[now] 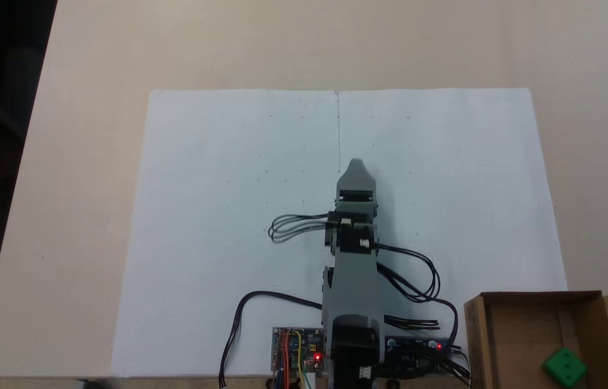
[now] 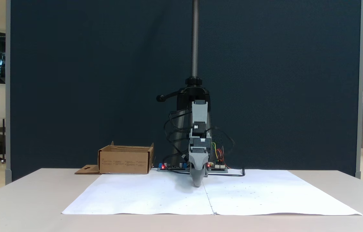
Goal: Grasp a green dice and put it in the bin.
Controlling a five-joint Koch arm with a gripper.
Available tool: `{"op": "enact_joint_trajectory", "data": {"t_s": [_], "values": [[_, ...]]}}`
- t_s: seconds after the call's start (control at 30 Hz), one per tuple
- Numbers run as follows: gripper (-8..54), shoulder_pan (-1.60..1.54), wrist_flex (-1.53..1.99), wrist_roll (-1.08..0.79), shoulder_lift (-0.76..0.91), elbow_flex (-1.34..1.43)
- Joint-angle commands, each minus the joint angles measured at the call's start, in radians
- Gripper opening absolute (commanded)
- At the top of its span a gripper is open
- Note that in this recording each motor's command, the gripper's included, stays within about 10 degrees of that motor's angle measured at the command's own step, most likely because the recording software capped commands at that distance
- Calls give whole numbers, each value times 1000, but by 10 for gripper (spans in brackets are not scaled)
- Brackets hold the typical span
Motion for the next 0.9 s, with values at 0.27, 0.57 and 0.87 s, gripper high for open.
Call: {"op": "enact_joint_trajectory", "data": {"t_s": [0.27, 0.57, 0.87], "values": [[451, -5, -494, 0, 109, 204], [459, -3, -708, 0, 110, 212], [460, 14, -882, 0, 110, 212]]}}
